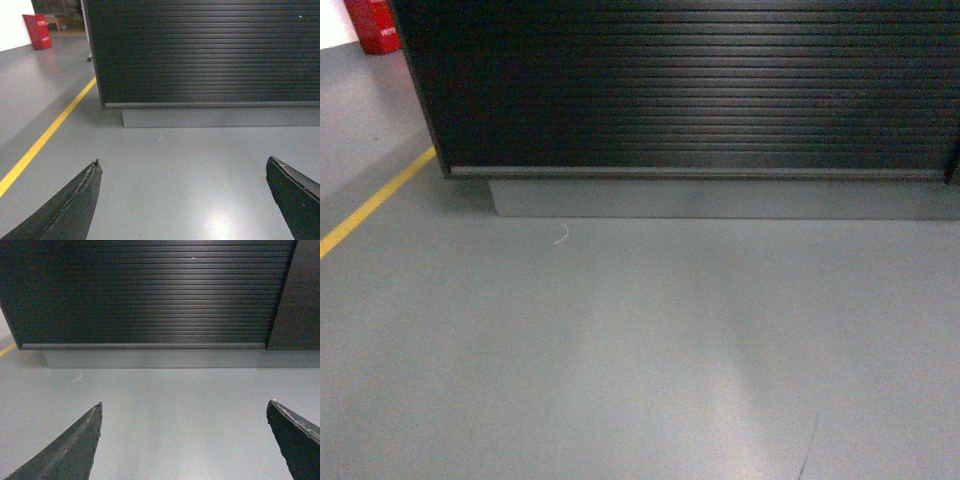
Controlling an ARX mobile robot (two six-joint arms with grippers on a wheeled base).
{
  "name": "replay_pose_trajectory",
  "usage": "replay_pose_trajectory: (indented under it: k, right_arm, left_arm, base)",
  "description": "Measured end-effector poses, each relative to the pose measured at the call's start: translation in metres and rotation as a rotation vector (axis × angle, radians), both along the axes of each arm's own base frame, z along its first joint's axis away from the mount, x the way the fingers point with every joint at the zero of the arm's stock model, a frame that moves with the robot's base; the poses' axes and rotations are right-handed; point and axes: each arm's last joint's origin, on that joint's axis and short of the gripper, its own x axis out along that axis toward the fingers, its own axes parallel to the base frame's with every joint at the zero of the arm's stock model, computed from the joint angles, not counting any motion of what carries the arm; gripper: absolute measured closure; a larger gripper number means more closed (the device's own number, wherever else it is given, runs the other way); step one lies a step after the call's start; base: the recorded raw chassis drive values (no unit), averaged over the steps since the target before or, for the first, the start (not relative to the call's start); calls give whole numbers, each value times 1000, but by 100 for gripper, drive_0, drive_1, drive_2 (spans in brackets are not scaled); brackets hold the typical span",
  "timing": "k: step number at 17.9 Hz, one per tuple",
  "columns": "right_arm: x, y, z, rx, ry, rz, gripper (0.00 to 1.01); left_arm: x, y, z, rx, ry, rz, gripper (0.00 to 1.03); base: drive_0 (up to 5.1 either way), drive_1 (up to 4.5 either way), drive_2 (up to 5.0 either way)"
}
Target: Place dark red mango on scale at checkout
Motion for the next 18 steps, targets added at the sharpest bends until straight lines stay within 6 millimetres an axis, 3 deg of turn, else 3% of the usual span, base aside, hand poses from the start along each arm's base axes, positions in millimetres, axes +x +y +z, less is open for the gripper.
replay_pose_trajectory:
  k: [18]
  right_arm:
    - [0,0,0,0,-3,0,3]
  left_arm:
    - [0,0,0,0,-3,1,5]
  base:
    - [-4,418,-426]
